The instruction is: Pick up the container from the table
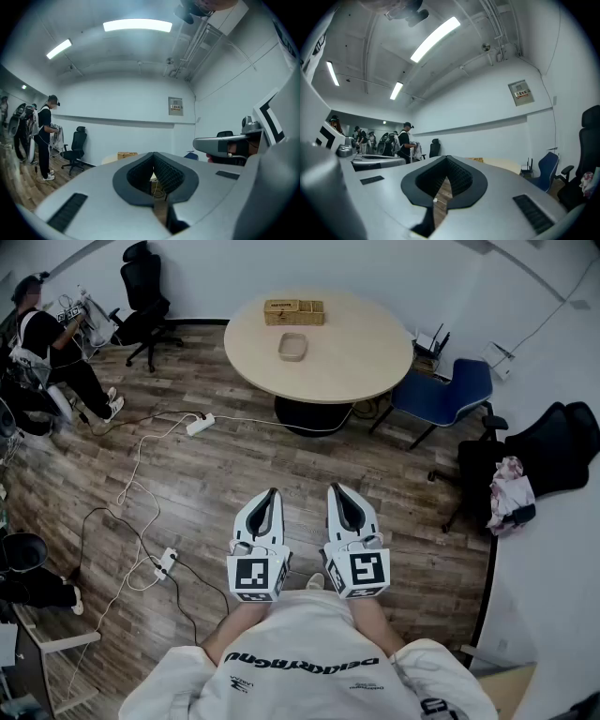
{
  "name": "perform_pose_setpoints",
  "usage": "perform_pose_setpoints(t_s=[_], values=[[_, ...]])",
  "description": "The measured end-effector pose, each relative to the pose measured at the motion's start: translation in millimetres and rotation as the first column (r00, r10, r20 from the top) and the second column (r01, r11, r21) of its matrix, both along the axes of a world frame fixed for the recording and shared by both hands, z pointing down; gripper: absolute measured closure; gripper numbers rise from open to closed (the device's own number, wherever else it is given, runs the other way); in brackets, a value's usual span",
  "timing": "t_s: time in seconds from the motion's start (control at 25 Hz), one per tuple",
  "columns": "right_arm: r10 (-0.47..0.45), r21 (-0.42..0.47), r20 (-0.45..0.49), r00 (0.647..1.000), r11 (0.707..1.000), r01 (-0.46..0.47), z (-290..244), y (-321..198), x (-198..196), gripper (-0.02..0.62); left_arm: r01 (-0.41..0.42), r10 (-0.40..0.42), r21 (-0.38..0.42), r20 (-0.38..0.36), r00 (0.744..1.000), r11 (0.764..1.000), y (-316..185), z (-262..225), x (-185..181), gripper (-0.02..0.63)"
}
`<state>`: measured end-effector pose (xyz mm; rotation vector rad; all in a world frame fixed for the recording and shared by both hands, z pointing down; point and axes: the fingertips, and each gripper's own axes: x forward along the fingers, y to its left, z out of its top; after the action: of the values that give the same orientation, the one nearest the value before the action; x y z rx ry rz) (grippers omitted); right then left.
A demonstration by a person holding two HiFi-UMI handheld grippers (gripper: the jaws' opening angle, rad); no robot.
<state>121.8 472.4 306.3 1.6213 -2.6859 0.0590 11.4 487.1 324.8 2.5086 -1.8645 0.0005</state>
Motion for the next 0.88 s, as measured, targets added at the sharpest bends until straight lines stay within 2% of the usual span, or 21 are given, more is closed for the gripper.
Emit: perform_pose_setpoints(t_s=[0.56, 0.76, 0.88], values=[[-0.050, 0.015, 0.050, 0.997, 0.999, 0.050, 6, -27, 58, 0.563, 0.001, 0.000, -0.019, 0.066, 0.998, 1.000, -16, 15, 68, 0.591], [-0.079, 0.005, 0.031, 0.996, 0.997, 0.079, 13, -42, 60, 0.563, 0.015, -0.014, -0.019, 0.075, 0.997, 1.000, -30, 20, 77, 0.591], [-0.089, -0.017, 0.031, 0.996, 0.996, 0.089, 24, -58, 56, 0.563, 0.051, -0.048, -0.061, 0.036, 0.998, 0.997, -48, 29, 69, 0.591]])
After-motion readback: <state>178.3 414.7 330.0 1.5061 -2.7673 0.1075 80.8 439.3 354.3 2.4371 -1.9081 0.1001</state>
